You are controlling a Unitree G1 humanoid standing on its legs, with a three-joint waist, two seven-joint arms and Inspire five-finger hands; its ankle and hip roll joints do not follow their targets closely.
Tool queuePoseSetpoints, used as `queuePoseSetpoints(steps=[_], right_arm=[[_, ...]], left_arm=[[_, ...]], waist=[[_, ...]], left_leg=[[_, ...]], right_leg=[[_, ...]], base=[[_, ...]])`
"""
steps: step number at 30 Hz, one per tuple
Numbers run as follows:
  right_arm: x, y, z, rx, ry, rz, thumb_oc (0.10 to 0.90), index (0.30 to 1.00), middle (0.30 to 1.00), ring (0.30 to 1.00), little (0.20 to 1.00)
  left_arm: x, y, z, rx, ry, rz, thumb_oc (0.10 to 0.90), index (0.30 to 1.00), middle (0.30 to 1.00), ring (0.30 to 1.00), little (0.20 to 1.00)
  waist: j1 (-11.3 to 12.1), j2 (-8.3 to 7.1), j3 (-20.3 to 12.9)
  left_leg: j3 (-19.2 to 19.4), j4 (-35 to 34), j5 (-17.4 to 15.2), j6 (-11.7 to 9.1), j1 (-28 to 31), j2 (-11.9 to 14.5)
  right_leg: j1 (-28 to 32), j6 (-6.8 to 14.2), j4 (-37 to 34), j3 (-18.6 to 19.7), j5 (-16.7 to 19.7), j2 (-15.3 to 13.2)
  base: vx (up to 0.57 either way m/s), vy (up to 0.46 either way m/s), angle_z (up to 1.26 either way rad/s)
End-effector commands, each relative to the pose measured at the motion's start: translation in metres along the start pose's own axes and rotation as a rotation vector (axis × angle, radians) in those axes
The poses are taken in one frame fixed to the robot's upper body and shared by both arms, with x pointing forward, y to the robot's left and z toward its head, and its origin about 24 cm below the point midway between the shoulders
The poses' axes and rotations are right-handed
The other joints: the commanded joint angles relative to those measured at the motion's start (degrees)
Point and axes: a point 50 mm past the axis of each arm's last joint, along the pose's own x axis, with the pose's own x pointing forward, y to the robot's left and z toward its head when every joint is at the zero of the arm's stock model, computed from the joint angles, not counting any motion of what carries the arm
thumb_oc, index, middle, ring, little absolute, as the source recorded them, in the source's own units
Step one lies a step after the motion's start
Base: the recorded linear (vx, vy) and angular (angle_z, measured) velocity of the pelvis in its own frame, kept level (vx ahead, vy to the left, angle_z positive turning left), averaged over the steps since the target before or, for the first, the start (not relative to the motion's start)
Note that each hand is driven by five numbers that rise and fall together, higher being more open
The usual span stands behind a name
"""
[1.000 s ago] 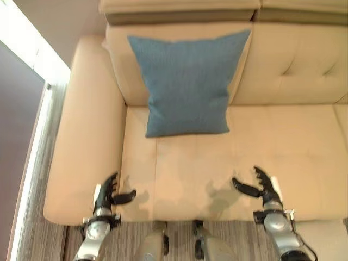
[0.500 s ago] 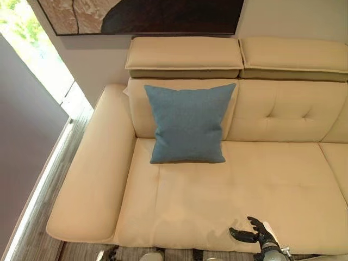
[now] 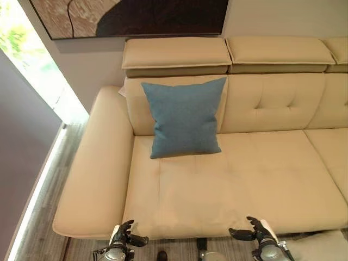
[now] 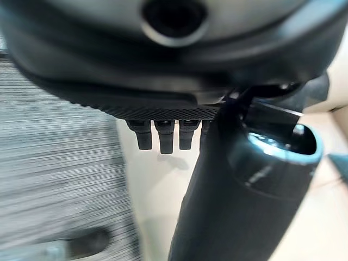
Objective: Pick up all the scattered cushions and arrange them neatly on the sofa.
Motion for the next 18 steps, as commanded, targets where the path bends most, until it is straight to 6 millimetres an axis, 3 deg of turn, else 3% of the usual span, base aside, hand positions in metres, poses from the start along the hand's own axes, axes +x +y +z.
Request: queuePoseSetpoints(steps=[1, 4, 5, 6, 7, 9, 10, 12, 15, 18], right_arm=[[0.008, -0.023, 0.025, -0.038, -0.077, -0.071, 0.8, 0.9, 0.9, 0.9, 0.9], [0.007, -0.02, 0.02, -0.036, -0.061, -0.062, 0.8, 0.9, 0.9, 0.9, 0.9], [0.006, -0.015, 0.012, -0.045, -0.031, -0.041, 0.8, 0.9, 0.9, 0.9, 0.9], [0.006, -0.015, 0.012, -0.045, -0.031, -0.041, 0.8, 0.9, 0.9, 0.9, 0.9], [0.004, -0.01, 0.007, -0.062, -0.014, -0.023, 0.8, 0.9, 0.9, 0.9, 0.9], [0.004, -0.008, 0.005, -0.071, -0.009, -0.016, 0.8, 0.9, 0.9, 0.9, 0.9], [0.003, -0.005, 0.004, -0.067, -0.008, -0.009, 0.8, 0.9, 0.9, 0.9, 0.9], [0.004, -0.005, 0.01, -0.042, -0.023, -0.014, 0.8, 0.9, 0.9, 0.9, 0.9], [0.005, -0.008, 0.016, -0.022, -0.041, -0.028, 0.8, 0.9, 0.9, 0.9, 0.9], [0.005, -0.008, 0.018, 0.001, -0.051, -0.033, 0.8, 0.9, 0.9, 0.9, 0.9]], left_arm=[[0.003, 0.023, 0.007, 0.028, -0.044, 0.082, 0.8, 0.9, 0.9, 0.9, 0.9], [0.001, 0.022, -0.001, 0.039, -0.018, 0.078, 0.8, 0.9, 0.9, 0.9, 0.9], [-0.001, 0.022, -0.011, 0.047, 0.017, 0.07, 0.8, 0.9, 0.9, 0.9, 0.9], [-0.001, 0.022, -0.011, 0.047, 0.017, 0.071, 0.8, 0.9, 0.9, 0.9, 0.9], [-0.002, 0.023, -0.017, 0.046, 0.04, 0.068, 0.8, 0.9, 0.9, 0.9, 0.9], [-0.003, 0.023, -0.019, 0.039, 0.048, 0.066, 0.8, 0.9, 0.9, 0.9, 0.9], [-0.003, 0.024, -0.021, 0.029, 0.053, 0.071, 0.8, 0.9, 0.9, 0.9, 0.9], [-0.004, 0.024, -0.022, 0.018, 0.054, 0.074, 0.8, 0.9, 0.9, 0.9, 0.9], [-0.004, 0.023, -0.023, 0.019, 0.06, 0.076, 0.8, 0.9, 0.9, 0.9, 0.9], [-0.001, 0.017, -0.013, 0.062, 0.032, 0.055, 0.8, 0.9, 0.9, 0.9, 0.9]], waist=[[1.9, 1.33, 2.5], [2.7, 1.84, 1.9], [3.9, 2.32, 1.0], [3.8, 2.3, 0.8], [5.1, 2.21, -0.7], [5.9, 1.96, -1.3], [8.2, 1.37, -2.6], [9.2, 0.43, -2.8], [8.8, 0.1, -3.1], [7.0, -0.26, -2.0]], left_leg=[[-1.0, 3.2, -6.7, 0.0, -0.1, 0.2], [-0.8, 1.9, -5.4, 0.5, -0.4, 0.5], [-0.3, 1.0, -4.2, 0.8, -1.0, 1.2], [-0.3, 1.0, -4.1, 0.8, -1.2, 1.1], [0.3, 0.1, -3.2, 0.8, -2.1, 1.6], [1.0, -0.2, -2.9, 0.8, -2.6, 1.8], [3.1, -0.2, -2.0, 0.4, -4.7, 2.1], [5.0, -0.6, -1.3, -0.1, -5.3, 2.4], [5.8, -0.6, -1.0, -0.6, -5.5, 3.0], [6.3, 0.8, 0.0, -1.9, -6.4, 3.6]], right_leg=[[-4.0, 1.3, 6.9, -0.1, -4.8, 4.0], [-2.8, 0.0, 11.7, -0.1, -6.9, 4.3], [0.4, -1.0, 15.1, -0.8, -10.5, 4.6], [0.2, -1.0, 15.0, -0.8, -10.4, 4.6], [3.6, -1.4, 15.6, -1.6, -12.6, 4.6], [5.8, -1.4, 15.6, -2.8, -13.9, 4.3], [10.2, -0.8, 12.9, -6.7, -14.3, 2.7], [11.9, -0.7, 8.8, -8.6, -14.7, 2.5], [12.0, -0.6, 6.3, -7.4, -14.7, 3.5], [12.8, -1.8, 2.2, -5.2, -14.6, 5.2]], base=[[-0.23, 0.06, -0.01], [-0.24, 0.067, -0.17], [-0.13, 0.015, -0.3], [-0.22, -0.004, -0.42], [-0.09, -0.019, -0.21], [-0.17, -0.073, -0.22], [-0.2, -0.101, -0.45], [-0.19, -0.116, -0.9], [-0.12, -0.162, -0.6], [-0.12, -0.16, -0.16]])
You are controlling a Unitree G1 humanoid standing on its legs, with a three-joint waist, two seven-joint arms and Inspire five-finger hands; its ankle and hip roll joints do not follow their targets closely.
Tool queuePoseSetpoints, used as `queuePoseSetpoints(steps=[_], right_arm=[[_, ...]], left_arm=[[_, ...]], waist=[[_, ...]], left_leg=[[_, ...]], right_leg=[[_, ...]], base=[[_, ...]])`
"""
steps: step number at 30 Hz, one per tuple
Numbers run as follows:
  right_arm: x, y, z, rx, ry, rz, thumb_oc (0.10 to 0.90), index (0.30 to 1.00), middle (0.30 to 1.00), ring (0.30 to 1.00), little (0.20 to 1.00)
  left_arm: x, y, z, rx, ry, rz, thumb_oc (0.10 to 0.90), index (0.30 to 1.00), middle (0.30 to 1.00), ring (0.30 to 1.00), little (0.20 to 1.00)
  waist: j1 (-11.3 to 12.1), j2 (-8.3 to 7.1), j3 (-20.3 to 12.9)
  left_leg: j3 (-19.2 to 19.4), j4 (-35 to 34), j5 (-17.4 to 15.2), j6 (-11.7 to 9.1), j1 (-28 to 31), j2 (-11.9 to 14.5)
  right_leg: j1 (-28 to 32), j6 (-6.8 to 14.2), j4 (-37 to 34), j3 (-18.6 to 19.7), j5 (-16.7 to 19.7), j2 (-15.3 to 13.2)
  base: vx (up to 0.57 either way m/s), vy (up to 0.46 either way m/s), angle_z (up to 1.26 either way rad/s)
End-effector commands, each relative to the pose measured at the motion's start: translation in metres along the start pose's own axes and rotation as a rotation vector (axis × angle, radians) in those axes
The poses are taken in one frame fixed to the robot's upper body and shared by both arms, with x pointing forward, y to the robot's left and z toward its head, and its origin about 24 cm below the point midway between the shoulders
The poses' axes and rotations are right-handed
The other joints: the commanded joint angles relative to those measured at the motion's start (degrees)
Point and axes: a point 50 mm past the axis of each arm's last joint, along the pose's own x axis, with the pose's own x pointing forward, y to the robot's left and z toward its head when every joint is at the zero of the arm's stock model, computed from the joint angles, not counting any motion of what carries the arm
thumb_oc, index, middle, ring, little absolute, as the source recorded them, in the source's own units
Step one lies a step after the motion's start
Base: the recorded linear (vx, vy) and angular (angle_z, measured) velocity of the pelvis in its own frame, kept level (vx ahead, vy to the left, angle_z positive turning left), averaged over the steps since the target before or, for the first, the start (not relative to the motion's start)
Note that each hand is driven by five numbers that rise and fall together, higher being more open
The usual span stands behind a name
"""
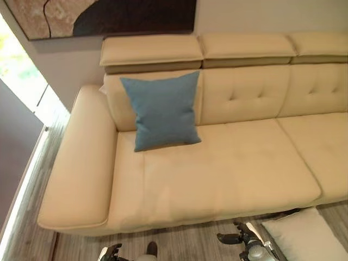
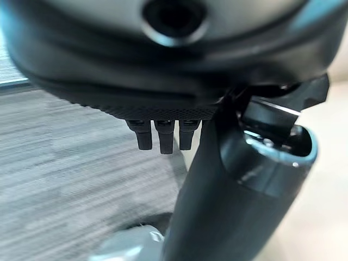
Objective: Pick up all the scattered cushions and arrange them neatly on the sofa.
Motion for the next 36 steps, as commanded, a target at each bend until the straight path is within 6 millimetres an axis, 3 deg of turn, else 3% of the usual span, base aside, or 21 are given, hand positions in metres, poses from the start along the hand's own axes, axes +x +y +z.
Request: queuePoseSetpoints(steps=[1, 4, 8, 9, 10, 11, 13, 18, 19, 20, 21, 22, 23, 24, 25, 29, 30, 36], right_arm=[[0.005, -0.027, 0.015, 0.027, -0.065, -0.093, 0.8, 0.9, 0.9, 0.9, 0.9], [0.005, -0.029, 0.008, 0.042, -0.031, -0.11, 0.8, 0.9, 0.9, 0.9, 0.9], [0.003, -0.028, -0.003, 0.041, 0.017, -0.117, 0.8, 0.9, 0.9, 0.9, 0.9], [0.003, -0.028, -0.003, 0.041, 0.017, -0.117, 0.8, 0.9, 0.9, 0.9, 0.9], [0.003, -0.028, -0.008, 0.043, 0.039, -0.119, 0.8, 0.9, 0.9, 0.9, 0.9], [0.003, -0.029, -0.01, 0.042, 0.049, -0.122, 0.8, 0.9, 0.9, 0.9, 0.9], [0.001, -0.027, -0.018, 0.041, 0.081, -0.114, 0.8, 0.9, 0.9, 0.9, 0.9], [0.0, -0.021, -0.021, 0.047, 0.098, -0.101, 0.8, 0.9, 0.9, 0.9, 0.9], [0.0, -0.02, -0.02, 0.038, 0.094, -0.096, 0.8, 0.9, 0.9, 0.9, 0.9], [0.0, -0.019, -0.02, 0.019, 0.087, -0.093, 0.8, 0.9, 0.9, 0.9, 0.9], [0.0, -0.019, -0.02, 0.019, 0.087, -0.093, 0.8, 0.9, 0.9, 0.9, 0.9], [-0.002, -0.019, -0.025, 0.001, 0.097, -0.088, 0.8, 0.9, 0.9, 0.9, 0.9], [-0.002, -0.019, -0.025, 0.001, 0.097, -0.088, 0.8, 0.9, 0.9, 0.9, 0.9], [-0.003, -0.018, -0.031, -0.012, 0.114, -0.085, 0.8, 0.9, 0.9, 0.9, 0.9], [-0.003, -0.019, -0.032, -0.018, 0.118, -0.084, 0.8, 0.9, 0.9, 0.9, 0.9], [-0.004, -0.018, -0.033, -0.022, 0.118, -0.082, 0.8, 0.9, 0.9, 0.9, 0.9], [-0.003, -0.018, -0.031, -0.025, 0.11, -0.082, 0.8, 0.9, 0.9, 0.9, 0.9], [-0.003, -0.028, -0.031, -0.014, 0.105, -0.123, 0.8, 0.9, 0.9, 0.9, 0.9]], left_arm=[[0.006, 0.002, 0.035, -0.007, -0.097, 0.02, 0.8, 0.9, 0.9, 0.9, 0.9], [0.007, -0.007, 0.051, -0.009, -0.145, -0.008, 0.8, 0.9, 0.9, 0.9, 0.9], [0.006, -0.016, 0.057, 0.006, -0.154, -0.031, 0.8, 0.9, 0.9, 0.9, 0.9], [0.006, -0.016, 0.057, 0.005, -0.155, -0.031, 0.8, 0.9, 0.9, 0.9, 0.9], [0.006, -0.018, 0.06, 0.011, -0.162, -0.035, 0.8, 0.9, 0.9, 0.9, 0.9], [0.006, -0.019, 0.064, 0.012, -0.172, -0.035, 0.8, 0.9, 0.9, 0.9, 0.9], [0.006, -0.022, 0.063, 0.021, -0.17, -0.047, 0.8, 0.9, 0.9, 0.9, 0.9], [0.008, -0.012, 0.065, 0.066, -0.182, -0.026, 0.8, 0.9, 0.9, 0.9, 0.9], [0.008, -0.008, 0.064, 0.082, -0.18, -0.017, 0.8, 0.9, 0.9, 0.9, 0.9], [0.009, -0.004, 0.061, 0.097, -0.172, -0.01, 0.8, 0.9, 0.9, 0.9, 0.9], [0.009, -0.004, 0.061, 0.097, -0.172, -0.01, 0.8, 0.9, 0.9, 0.9, 0.9], [0.009, -0.002, 0.054, 0.103, -0.149, -0.007, 0.8, 0.9, 0.9, 0.9, 0.9], [0.009, -0.002, 0.054, 0.103, -0.149, -0.007, 0.8, 0.9, 0.9, 0.9, 0.9], [0.008, 0.0, 0.044, 0.094, -0.117, -0.002, 0.8, 0.9, 0.9, 0.9, 0.9], [0.008, 0.001, 0.041, 0.091, -0.105, 0.001, 0.8, 0.9, 0.9, 0.9, 0.9], [0.007, 0.001, 0.032, 0.091, -0.085, 0.003, 0.8, 0.9, 0.9, 0.9, 0.9], [0.007, 0.0, 0.031, 0.092, -0.083, -0.001, 0.8, 0.9, 0.9, 0.9, 0.9], [0.006, -0.012, 0.043, 0.116, -0.119, -0.031, 0.8, 0.9, 0.9, 0.9, 0.9]], waist=[[-0.6, -0.64, 2.1], [-1.7, -0.19, 3.3], [-1.3, -0.08, 3.8], [-1.4, -0.1, 3.7], [-1.2, -0.01, 3.5], [-1.1, 0.05, 3.6], [-1.4, 0.82, 2.8], [-3.1, 1.33, 2.9], [-2.7, 1.42, 3.4], [-1.9, 1.76, 3.9], [-1.9, 1.76, 3.9], [-1.0, 2.18, 4.0], [-0.9, 2.17, 4.1], [0.4, 2.23, 3.9], [0.9, 2.27, 3.7], [2.7, 1.41, 3.6], [2.7, 0.99, 2.9], [1.0, 0.85, 4.0]], left_leg=[[-1.5, 2.5, -5.9, 2.5, -2.9, -7.2], [-3.1, 3.2, -5.2, 1.6, -3.5, -7.2], [-13.0, 2.9, -6.0, 1.1, -2.8, -9.9], [-13.1, 2.8, -5.9, 1.1, -2.9, -10.0], [-17.9, 3.4, -6.4, 1.1, -2.8, -11.6], [-20.2, 4.4, -6.4, 1.0, -3.3, -13.0], [-22.5, 1.0, -6.2, 1.8, -1.8, -13.4], [-19.2, -3.7, -3.6, 3.0, -0.2, -11.7], [-17.3, -4.2, -3.2, 3.2, -0.1, -10.9], [-14.5, -4.6, -3.0, 3.2, 0.0, -9.7], [-14.5, -4.6, -3.0, 3.2, 0.0, -9.7], [-11.4, -4.9, -2.9, 3.0, 0.1, -8.2], [-11.4, -4.9, -2.9, 3.0, 0.3, -8.2], [-8.3, -4.9, -3.0, 3.2, 0.5, -6.8], [-7.1, -4.8, -3.0, 3.3, 0.3, -6.1], [-3.5, -4.8, -3.3, 3.2, 0.7, -5.5], [-2.6, -4.5, -3.4, 2.9, 0.4, -5.1], [-5.0, -0.6, -4.8, 1.7, -1.1, -5.4]], right_leg=[[-0.4, 0.4, -1.5, 1.7, 1.2, 0.7], [-0.4, -0.2, -3.9, 2.3, 2.7, 1.6], [-1.5, -0.1, -5.0, 5.7, 4.8, 2.2], [-1.7, -0.1, -5.0, 5.7, 4.8, 2.2], [-2.4, 0.3, -5.2, 8.1, 5.7, 2.3], [-3.0, 0.6, -5.0, 9.4, 6.1, 2.2], [-4.0, 0.8, -4.8, 11.6, 6.2, 3.0], [-10.3, 2.7, 0.5, 13.3, 7.5, 3.5], [-11.8, 3.0, 1.9, 11.3, 7.7, 3.2], [-11.7, 2.7, 2.9, 4.3, 6.5, 1.5], [-11.7, 2.7, 2.9, 4.3, 6.5, 1.5], [-10.0, 1.2, 3.8, -3.6, 4.3, -0.3], [-9.9, 1.2, 3.9, -3.5, 4.3, -0.3], [-8.1, 0.6, 5.2, -8.4, 3.1, -1.6], [-7.1, 0.6, 5.9, -9.9, 2.8, -2.2], [-3.6, 1.2, 3.5, -10.4, 2.9, -2.6], [-3.3, 1.3, 0.8, -8.5, 3.3, -1.8], [-3.1, 0.0, -2.8, -5.4, 4.0, 0.7]], base=[[-0.14, -0.099, -0.1], [-0.15, -0.056, -0.03], [-0.1, 0.019, -0.36], [-0.07, 0.084, -0.66], [-0.06, 0.119, -0.68], [-0.08, 0.18, -0.73], [-0.02, 0.17, -0.9], [-0.07, 0.161, -0.92], [-0.17, 0.092, -1.15], [-0.13, 0.048, -0.95], [-0.15, 0.034, -1.63], [-0.07, 0.01, -1.54], [-0.17, -0.036, -1.45], [-0.15, -0.089, -0.6], [-0.15, -0.088, -0.62], [-0.07, -0.134, -1.12], [-0.02, -0.172, -0.54], [-0.03, -0.156, -0.28]])
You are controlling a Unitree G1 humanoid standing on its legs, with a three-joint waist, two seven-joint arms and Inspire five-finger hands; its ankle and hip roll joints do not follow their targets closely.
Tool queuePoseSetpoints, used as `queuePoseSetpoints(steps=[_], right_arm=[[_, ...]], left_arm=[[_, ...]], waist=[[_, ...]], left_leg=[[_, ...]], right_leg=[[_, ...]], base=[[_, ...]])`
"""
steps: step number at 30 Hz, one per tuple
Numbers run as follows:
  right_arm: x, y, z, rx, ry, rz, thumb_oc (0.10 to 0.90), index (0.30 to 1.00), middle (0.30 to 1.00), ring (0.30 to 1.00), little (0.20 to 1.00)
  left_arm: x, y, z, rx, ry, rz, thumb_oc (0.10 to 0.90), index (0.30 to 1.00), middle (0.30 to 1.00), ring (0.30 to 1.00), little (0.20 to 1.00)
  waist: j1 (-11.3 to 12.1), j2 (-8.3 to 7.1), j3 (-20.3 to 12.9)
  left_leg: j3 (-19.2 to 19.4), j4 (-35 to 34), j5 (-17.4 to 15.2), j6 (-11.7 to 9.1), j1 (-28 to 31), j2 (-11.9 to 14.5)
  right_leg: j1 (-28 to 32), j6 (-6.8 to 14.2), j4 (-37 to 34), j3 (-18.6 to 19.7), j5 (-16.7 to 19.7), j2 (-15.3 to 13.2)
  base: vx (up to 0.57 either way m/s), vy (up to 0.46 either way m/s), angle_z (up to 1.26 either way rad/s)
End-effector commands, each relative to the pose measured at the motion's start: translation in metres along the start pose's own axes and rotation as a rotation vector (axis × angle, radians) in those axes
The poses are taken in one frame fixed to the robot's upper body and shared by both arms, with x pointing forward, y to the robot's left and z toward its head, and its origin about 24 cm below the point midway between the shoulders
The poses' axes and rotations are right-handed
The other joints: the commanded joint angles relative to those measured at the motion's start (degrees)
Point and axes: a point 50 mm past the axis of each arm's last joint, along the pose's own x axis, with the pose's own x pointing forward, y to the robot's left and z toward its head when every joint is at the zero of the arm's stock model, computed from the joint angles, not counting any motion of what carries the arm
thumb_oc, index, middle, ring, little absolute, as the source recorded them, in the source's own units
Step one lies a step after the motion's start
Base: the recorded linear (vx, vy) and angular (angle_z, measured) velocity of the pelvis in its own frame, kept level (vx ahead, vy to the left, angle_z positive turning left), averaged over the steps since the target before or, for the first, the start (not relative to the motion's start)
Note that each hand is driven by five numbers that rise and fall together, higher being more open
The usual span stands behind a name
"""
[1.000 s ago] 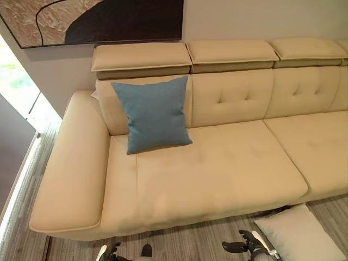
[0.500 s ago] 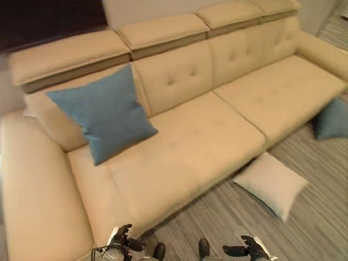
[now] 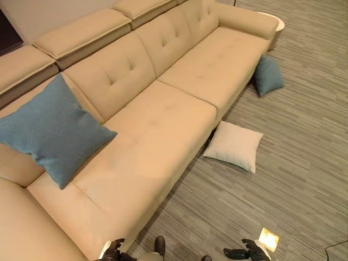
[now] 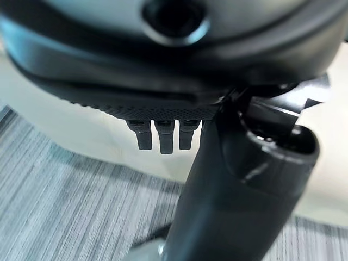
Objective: Pick up all the scattered cushions and arrange them neatly on the sofa.
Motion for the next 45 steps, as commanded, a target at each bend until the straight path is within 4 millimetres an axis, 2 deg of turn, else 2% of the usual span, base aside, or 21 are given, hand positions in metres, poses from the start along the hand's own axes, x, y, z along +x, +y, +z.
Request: queuePoseSetpoints(steps=[1, 3, 4, 7, 15, 16, 18, 19, 21, 23, 25, 32, 33, 34, 35, 36, 37, 41, 42, 44, 45], right_arm=[[0.005, -0.034, 0.004, -0.02, -0.031, -0.119, 0.8, 0.9, 0.9, 0.9, 0.9], [0.005, -0.034, 0.004, -0.02, -0.031, -0.119, 0.8, 0.9, 0.9, 0.9, 0.9], [0.003, -0.04, -0.016, 0.02, 0.047, -0.156, 0.8, 0.9, 0.9, 0.9, 0.9], [0.001, -0.039, -0.023, 0.029, 0.076, -0.154, 0.8, 0.9, 0.9, 0.9, 0.9], [0.0, -0.032, -0.027, 0.014, 0.085, -0.129, 0.8, 0.9, 0.9, 0.9, 0.9], [0.0, -0.029, -0.022, -0.003, 0.07, -0.117, 0.8, 0.9, 0.9, 0.9, 0.9], [0.001, -0.029, -0.018, -0.012, 0.061, -0.114, 0.8, 0.9, 0.9, 0.9, 0.9], [0.002, -0.029, -0.011, -0.022, 0.041, -0.113, 0.8, 0.9, 0.9, 0.9, 0.9], [0.003, -0.029, -0.008, -0.025, 0.027, -0.111, 0.8, 0.9, 0.9, 0.9, 0.9], [0.005, -0.031, 0.002, -0.037, -0.005, -0.111, 0.8, 0.9, 0.9, 0.9, 0.9], [0.005, -0.031, 0.003, -0.043, -0.007, -0.105, 0.8, 0.9, 0.9, 0.9, 0.9], [0.004, -0.026, 0.004, -0.054, -0.029, -0.082, 0.8, 0.9, 0.9, 0.9, 0.9], [0.004, -0.025, 0.005, -0.051, -0.034, -0.077, 0.8, 0.9, 0.9, 0.9, 0.9], [0.004, -0.025, 0.009, -0.038, -0.049, -0.077, 0.8, 0.9, 0.9, 0.9, 0.9], [0.004, -0.025, 0.009, -0.038, -0.05, -0.077, 0.8, 0.9, 0.9, 0.9, 0.9], [0.005, -0.03, 0.014, -0.018, -0.063, -0.096, 0.8, 0.9, 0.9, 0.9, 0.9], [0.005, -0.033, 0.015, -0.016, -0.067, -0.106, 0.8, 0.9, 0.9, 0.9, 0.9], [0.005, -0.039, 0.011, -0.004, -0.053, -0.131, 0.8, 0.9, 0.9, 0.9, 0.9], [0.005, -0.041, 0.01, 0.008, -0.052, -0.142, 0.8, 0.9, 0.9, 0.9, 0.9], [0.005, -0.041, 0.01, 0.012, -0.052, -0.145, 0.8, 0.9, 0.9, 0.9, 0.9], [0.005, -0.041, 0.007, 0.012, -0.045, -0.15, 0.8, 0.9, 0.9, 0.9, 0.9]], left_arm=[[0.005, -0.003, 0.026, 0.031, -0.077, -0.008, 0.8, 0.9, 0.9, 0.9, 0.9], [0.005, -0.003, 0.026, 0.031, -0.077, -0.008, 0.8, 0.9, 0.9, 0.9, 0.9], [0.004, -0.012, 0.035, 0.062, -0.108, -0.032, 0.8, 0.9, 0.9, 0.9, 0.9], [0.004, -0.013, 0.038, 0.074, -0.116, -0.038, 0.8, 0.9, 0.9, 0.9, 0.9], [0.004, -0.01, 0.04, 0.082, -0.129, -0.039, 0.8, 0.9, 0.9, 0.9, 0.9], [0.005, -0.006, 0.044, 0.079, -0.143, -0.026, 0.8, 0.9, 0.9, 0.9, 0.9], [0.006, -0.003, 0.046, 0.08, -0.152, -0.019, 0.8, 0.9, 0.9, 0.9, 0.9], [0.006, 0.002, 0.051, 0.081, -0.169, -0.005, 0.8, 0.9, 0.9, 0.9, 0.9], [0.006, 0.004, 0.052, 0.082, -0.172, 0.002, 0.8, 0.9, 0.9, 0.9, 0.9], [0.007, 0.008, 0.054, 0.061, -0.178, 0.017, 0.8, 0.9, 0.9, 0.9, 0.9], [0.007, 0.007, 0.053, 0.058, -0.174, 0.013, 0.8, 0.9, 0.9, 0.9, 0.9], [0.006, -0.001, 0.041, 0.062, -0.125, -0.005, 0.8, 0.9, 0.9, 0.9, 0.9], [0.006, -0.003, 0.042, 0.059, -0.126, -0.012, 0.8, 0.9, 0.9, 0.9, 0.9], [0.005, -0.008, 0.044, 0.058, -0.133, -0.031, 0.8, 0.9, 0.9, 0.9, 0.9], [0.006, -0.008, 0.045, 0.058, -0.133, -0.031, 0.8, 0.9, 0.9, 0.9, 0.9], [0.006, -0.01, 0.054, 0.061, -0.164, -0.043, 0.8, 0.9, 0.9, 0.9, 0.9], [0.006, -0.01, 0.058, 0.063, -0.178, -0.043, 0.8, 0.9, 0.9, 0.9, 0.9], [0.005, -0.01, 0.063, 0.071, -0.198, -0.045, 0.8, 0.9, 0.9, 0.9, 0.9], [0.005, -0.012, 0.063, 0.067, -0.193, -0.046, 0.8, 0.9, 0.9, 0.9, 0.9], [0.005, -0.013, 0.062, 0.069, -0.189, -0.047, 0.8, 0.9, 0.9, 0.9, 0.9], [0.005, -0.013, 0.06, 0.067, -0.18, -0.046, 0.8, 0.9, 0.9, 0.9, 0.9]], waist=[[0.3, -1.23, -0.3], [0.3, -1.23, -0.3], [-0.2, -1.09, 0.0], [-0.5, -0.84, -0.3], [0.2, -0.42, -1.4], [0.6, -0.05, -1.0], [0.6, -0.02, -0.4], [0.1, 0.64, 0.9], [-0.1, 0.84, 1.2], [0.0, 0.99, 0.7], [-0.4, 0.93, 0.4], [-1.4, -0.13, -1.2], [-1.3, -0.11, -1.4], [-1.2, -0.16, -1.0], [-1.2, -0.14, -1.0], [-0.3, -0.8, 1.5], [-0.1, -1.26, 2.1], [0.6, -1.99, 3.6], [0.9, -2.17, 3.4], [1.0, -2.35, 3.1], [1.3, -2.06, 2.2]], left_leg=[[-6.3, 2.5, -6.6, 1.3, -2.7, -3.9], [-6.3, 2.5, -6.6, 1.3, -2.7, -3.9], [-13.9, 4.0, -7.4, 0.9, -3.8, -7.9], [-13.7, 4.5, -7.3, 1.3, -5.1, -9.5], [-11.3, 3.6, -8.2, 3.1, -2.6, -8.3], [-10.6, 4.0, -9.0, 4.2, -1.5, -7.6], [-10.2, 4.6, -9.2, 4.8, -1.1, -7.4], [-9.9, 5.5, -9.7, 5.7, -0.5, -6.9], [-9.7, 5.2, -10.0, 5.8, 0.1, -6.7], [-8.9, 3.0, -11.8, 5.4, 3.2, -5.8], [-9.4, 1.3, -12.3, 5.0, 5.2, -5.6], [-11.8, 1.3, -15.5, 2.7, 9.3, -3.2], [-12.0, 2.8, -15.3, 2.0, 8.8, -2.5], [-11.4, 9.9, -11.6, 0.2, 5.9, -1.3], [-11.5, 10.2, -11.7, 0.1, 5.7, -1.3], [-11.1, 22.9, -7.2, 0.1, -2.0, -1.5], [-10.7, 25.8, -6.2, 0.4, -4.1, -1.8], [-8.3, 32.9, -6.3, 0.6, -9.8, -1.2], [-6.9, 27.6, -9.3, 0.9, -10.9, -3.2], [-6.5, 24.0, -10.6, 1.1, -10.5, -4.2], [-5.3, 15.3, -8.9, 0.9, -10.9, -5.9]], right_leg=[[-5.5, 1.1, 4.3, 2.8, -1.5, 0.2], [-5.5, 1.1, 4.3, 2.8, -1.5, 0.2], [-5.5, 0.9, 3.3, 6.2, -1.2, 1.6], [-5.4, 1.2, 3.2, 8.0, -1.3, 2.4], [-5.4, 1.7, 8.4, 11.4, -3.4, 2.8], [-8.4, 3.1, 15.7, 11.0, -3.2, 2.0], [-10.5, 4.4, 19.9, 11.2, -2.0, 1.4], [-14.1, 6.3, 26.5, 10.9, 0.3, 0.5], [-15.5, 6.3, 27.7, 10.2, 0.5, -0.5], [-15.4, 4.0, 17.4, 5.9, 0.5, -4.1], [-16.9, 4.4, 11.4, 6.0, 3.0, -4.3], [-15.3, 3.4, 7.9, 6.6, 4.2, -2.5], [-14.5, 2.9, 7.6, 6.1, 3.6, -2.2], [-12.2, 1.4, 7.1, 5.5, 2.4, -1.3], [-12.3, 1.4, 7.0, 5.4, 2.4, -1.3], [-9.9, -0.5, 6.7, 5.3, 1.5, -0.9], [-9.4, -1.1, 6.3, 5.2, 1.0, -1.0], [-7.1, -2.3, 5.8, 4.5, -0.7, -0.6], [-5.6, -1.8, 4.8, 3.9, -1.7, -0.3], [-4.9, -1.5, 4.2, 3.7, -2.3, -0.2], [-3.5, -0.9, 3.1, 3.1, -3.1, 1.0]], base=[[0.0, 0.002, -0.17], [0.03, -0.04, -0.14], [0.1, -0.08, -0.01], [0.1, -0.02, -0.46], [0.1, 0.073, -0.65], [0.09, 0.089, -0.63], [0.05, 0.072, -0.73], [0.02, 0.057, -0.77], [0.08, 0.024, -0.59], [0.29, -0.125, -0.26], [0.29, -0.147, -0.43], [0.28, -0.196, 0.12], [0.2, -0.247, 0.36], [0.21, -0.249, 0.23], [0.16, -0.34, 0.2], [0.04, -0.214, 0.06], [0.04, -0.211, 0.1], [0.14, -0.155, 0.12], [0.18, -0.033, 0.44], [0.28, -0.034, 0.28], [0.29, -0.025, 0.16]])
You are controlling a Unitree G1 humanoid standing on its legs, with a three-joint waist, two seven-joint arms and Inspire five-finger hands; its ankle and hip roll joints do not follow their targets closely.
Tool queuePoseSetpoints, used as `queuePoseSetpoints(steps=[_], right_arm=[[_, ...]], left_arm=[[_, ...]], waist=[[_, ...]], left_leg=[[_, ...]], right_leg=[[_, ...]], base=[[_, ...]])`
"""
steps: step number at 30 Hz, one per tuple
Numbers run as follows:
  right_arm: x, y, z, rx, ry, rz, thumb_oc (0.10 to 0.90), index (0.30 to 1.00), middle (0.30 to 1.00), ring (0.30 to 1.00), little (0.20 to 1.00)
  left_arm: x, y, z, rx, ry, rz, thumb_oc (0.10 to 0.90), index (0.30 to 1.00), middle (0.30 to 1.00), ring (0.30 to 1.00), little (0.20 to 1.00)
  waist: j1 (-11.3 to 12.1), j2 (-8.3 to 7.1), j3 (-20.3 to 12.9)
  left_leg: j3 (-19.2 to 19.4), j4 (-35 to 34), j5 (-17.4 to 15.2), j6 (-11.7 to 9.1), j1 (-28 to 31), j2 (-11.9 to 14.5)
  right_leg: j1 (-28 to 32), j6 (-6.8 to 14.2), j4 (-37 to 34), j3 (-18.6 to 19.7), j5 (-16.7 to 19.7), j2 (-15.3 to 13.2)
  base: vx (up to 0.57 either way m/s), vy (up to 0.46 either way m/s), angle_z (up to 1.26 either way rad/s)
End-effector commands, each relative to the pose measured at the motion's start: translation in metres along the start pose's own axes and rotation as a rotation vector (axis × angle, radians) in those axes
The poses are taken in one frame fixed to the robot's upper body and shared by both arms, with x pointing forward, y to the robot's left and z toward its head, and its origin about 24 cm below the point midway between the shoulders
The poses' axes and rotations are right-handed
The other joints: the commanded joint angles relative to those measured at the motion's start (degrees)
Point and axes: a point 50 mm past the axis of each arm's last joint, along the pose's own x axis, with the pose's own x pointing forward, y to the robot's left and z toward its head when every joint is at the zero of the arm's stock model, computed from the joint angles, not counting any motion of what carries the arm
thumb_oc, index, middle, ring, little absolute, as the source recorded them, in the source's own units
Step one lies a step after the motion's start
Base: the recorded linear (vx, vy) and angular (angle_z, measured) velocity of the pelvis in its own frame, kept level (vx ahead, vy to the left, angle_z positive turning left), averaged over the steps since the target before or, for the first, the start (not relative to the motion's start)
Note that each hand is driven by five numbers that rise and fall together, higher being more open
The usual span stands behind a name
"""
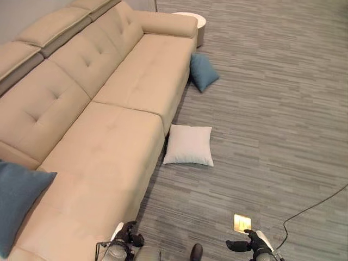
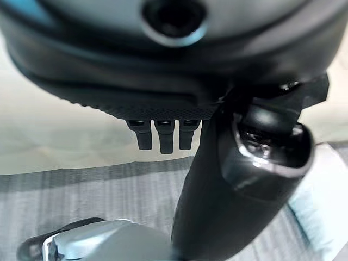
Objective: Pick up all the scattered cushions and arrange them neatly on the sofa.
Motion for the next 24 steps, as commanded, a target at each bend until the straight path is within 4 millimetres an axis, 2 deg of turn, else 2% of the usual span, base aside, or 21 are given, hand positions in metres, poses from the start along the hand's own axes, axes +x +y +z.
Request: queuePoseSetpoints(steps=[1, 2, 3, 4, 5, 7, 8, 9, 11, 13, 15, 18, 19, 20, 21, 22, 23, 24], right_arm=[[0.0, -0.024, -0.017, 0.02, 0.028, -0.091, 0.8, 0.9, 0.9, 0.9, 0.9], [-0.001, -0.023, -0.02, 0.021, 0.038, -0.09, 0.8, 0.9, 0.9, 0.9, 0.9], [-0.001, -0.021, -0.021, 0.021, 0.041, -0.086, 0.8, 0.9, 0.9, 0.9, 0.9], [-0.001, -0.021, -0.021, 0.021, 0.041, -0.085, 0.8, 0.9, 0.9, 0.9, 0.9], [-0.002, -0.017, -0.022, 0.014, 0.05, -0.068, 0.8, 0.9, 0.9, 0.9, 0.9], [-0.002, -0.015, -0.023, 0.005, 0.052, -0.06, 0.8, 0.9, 0.9, 0.9, 0.9], [-0.003, -0.011, -0.026, -0.018, 0.06, -0.041, 0.8, 0.9, 0.9, 0.9, 0.9], [-0.003, -0.011, -0.026, -0.018, 0.06, -0.041, 0.8, 0.9, 0.9, 0.9, 0.9], [-0.003, -0.008, -0.021, -0.035, 0.044, -0.022, 0.8, 0.9, 0.9, 0.9, 0.9], [-0.002, -0.008, -0.018, -0.036, 0.033, -0.017, 0.8, 0.9, 0.9, 0.9, 0.9], [-0.002, -0.007, -0.014, -0.029, 0.02, -0.02, 0.8, 0.9, 0.9, 0.9, 0.9], [-0.001, -0.007, -0.01, -0.019, 0.009, -0.022, 0.8, 0.9, 0.9, 0.9, 0.9], [-0.001, -0.007, -0.01, -0.019, 0.009, -0.022, 0.8, 0.9, 0.9, 0.9, 0.9], [-0.001, -0.007, -0.008, -0.022, 0.003, -0.02, 0.8, 0.9, 0.9, 0.9, 0.9], [0.0, -0.007, -0.006, -0.023, -0.001, -0.016, 0.8, 0.9, 0.9, 0.9, 0.9], [0.0, -0.007, -0.006, -0.023, -0.002, -0.016, 0.8, 0.9, 0.9, 0.9, 0.9], [0.0, -0.005, -0.004, -0.028, -0.009, -0.011, 0.8, 0.9, 0.9, 0.9, 0.9], [0.0, -0.006, -0.004, -0.031, -0.01, -0.011, 0.8, 0.9, 0.9, 0.9, 0.9]], left_arm=[[-0.003, -0.015, -0.002, 0.007, -0.008, -0.032, 0.8, 0.9, 0.9, 0.9, 0.9], [-0.004, -0.015, -0.004, 0.013, -0.004, -0.036, 0.8, 0.9, 0.9, 0.9, 0.9], [-0.005, -0.015, -0.007, 0.016, 0.0, -0.039, 0.8, 0.9, 0.9, 0.9, 0.9], [-0.005, -0.015, -0.007, 0.016, 0.001, -0.039, 0.8, 0.9, 0.9, 0.9, 0.9], [-0.006, -0.015, -0.013, 0.01, 0.019, -0.044, 0.8, 0.9, 0.9, 0.9, 0.9], [-0.007, -0.016, -0.017, 0.004, 0.033, -0.044, 0.8, 0.9, 0.9, 0.9, 0.9], [-0.009, -0.016, -0.027, -0.004, 0.067, -0.049, 0.8, 0.9, 0.9, 0.9, 0.9], [-0.009, -0.016, -0.027, -0.004, 0.067, -0.049, 0.8, 0.9, 0.9, 0.9, 0.9], [-0.01, -0.011, -0.031, -0.008, 0.081, -0.037, 0.8, 0.9, 0.9, 0.9, 0.9], [-0.009, -0.006, -0.031, 0.0, 0.074, -0.028, 0.8, 0.9, 0.9, 0.9, 0.9], [-0.009, -0.004, -0.03, 0.017, 0.069, -0.02, 0.8, 0.9, 0.9, 0.9, 0.9], [-0.007, 0.0, -0.026, 0.02, 0.054, -0.009, 0.8, 0.9, 0.9, 0.9, 0.9], [-0.007, 0.0, -0.026, 0.02, 0.054, -0.009, 0.8, 0.9, 0.9, 0.9, 0.9], [-0.006, 0.001, -0.025, 0.021, 0.053, -0.007, 0.8, 0.9, 0.9, 0.9, 0.9], [-0.006, 0.002, -0.026, 0.025, 0.058, -0.006, 0.8, 0.9, 0.9, 0.9, 0.9], [-0.006, 0.002, -0.026, 0.025, 0.058, -0.006, 0.8, 0.9, 0.9, 0.9, 0.9], [-0.007, 0.001, -0.029, 0.023, 0.07, -0.004, 0.8, 0.9, 0.9, 0.9, 0.9], [-0.007, 0.001, -0.03, 0.021, 0.073, -0.003, 0.8, 0.9, 0.9, 0.9, 0.9]], waist=[[1.0, 1.82, 0.7], [1.5, 2.48, -0.3], [1.8, 2.73, -0.6], [1.9, 2.63, -0.5], [3.1, 2.86, -0.9], [3.4, 2.82, -1.6], [4.0, 2.64, -2.9], [4.0, 2.64, -2.9], [3.9, 3.07, -2.9], [2.8, 4.03, -2.4], [1.8, 4.95, -2.1], [1.1, 5.26, -1.6], [1.1, 5.26, -1.5], [1.0, 4.95, -1.7], [0.7, 4.58, -1.2], [0.7, 4.59, -1.2], [0.2, 3.96, -0.9], [-0.1, 3.74, -0.9]], left_leg=[[2.2, -12.3, -0.8, 2.2, 0.3, -2.9], [3.2, -18.7, 3.2, 2.0, -0.9, -3.8], [3.6, -20.8, 5.1, 2.0, -1.7, -4.2], [3.7, -21.1, 5.2, 2.0, -1.4, -4.2], [3.3, -23.2, 6.3, 2.1, -1.8, -4.9], [2.4, -24.1, 6.2, 2.5, -0.8, -5.0], [0.8, -23.8, 5.8, 3.5, 0.5, -6.0], [0.8, -23.8, 5.8, 3.5, 0.5, -6.0], [0.8, -24.7, 4.5, 6.1, 4.8, -6.3], [0.5, -25.7, 4.2, 7.1, 7.3, -5.7], [0.1, -26.8, 3.4, 7.5, 10.2, -4.9], [0.1, -28.9, 2.3, 7.0, 13.8, -4.2], [0.0, -28.9, 2.3, 7.0, 13.8, -4.2], [0.1, -29.4, 1.1, 6.7, 14.8, -4.1], [-0.1, -29.3, 0.8, 6.4, 15.9, -4.0], [-0.1, -29.3, 0.8, 6.4, 15.9, -4.0], [-1.0, -29.3, -0.3, 5.9, 17.6, -4.1], [-1.4, -29.2, -0.6, 5.7, 17.8, -4.1]], right_leg=[[0.6, 7.2, 4.8, 1.7, -7.6, 0.7], [2.3, 7.3, 3.9, 1.7, -8.6, 2.3], [3.3, 7.2, 3.8, 2.2, -9.1, 3.1], [3.4, 7.2, 3.8, 2.2, -9.2, 3.0], [5.3, 7.2, 4.3, 4.1, -10.5, 3.9], [5.6, 7.5, 4.7, 4.4, -10.8, 3.7], [6.0, 8.7, 7.3, 4.4, -11.6, 2.5], [5.9, 8.7, 7.3, 4.4, -11.6, 2.5], [2.0, 11.5, 22.1, 4.0, -9.0, -1.3], [-1.9, 12.5, 30.6, 3.5, -6.0, -2.8], [-5.1, 11.9, 34.5, 1.3, -4.7, -4.4], [-5.7, 10.9, 28.1, -3.7, -6.5, -6.1], [-5.7, 10.9, 28.1, -3.7, -6.5, -6.1], [-6.3, 11.3, 24.9, -4.2, -7.3, -6.3], [-7.0, 11.1, 17.6, -4.6, -4.5, -5.3], [-7.0, 11.1, 17.6, -4.6, -4.5, -5.3], [-9.1, 12.1, 12.5, -2.5, -1.9, -4.2], [-10.1, 12.6, 10.9, -1.7, -0.9, -4.0]], base=[[0.39, -0.015, 0.23], [0.3, 0.006, 0.15], [0.3, 0.006, 0.15], [0.32, 0.053, 0.02], [0.31, 0.079, -0.08], [0.31, 0.103, -0.43], [0.22, 0.094, -0.61], [0.4, 0.229, -0.41], [0.27, 0.229, -0.08], [0.16, 0.16, -0.16], [0.18, 0.104, 0.16], [0.18, -0.006, 0.31], [0.18, -0.063, 0.3], [0.19, -0.09, 0.22], [0.19, -0.09, 0.09], [0.22, -0.114, 0.01], [0.21, -0.088, -0.11], [0.27, -0.118, -0.12]])
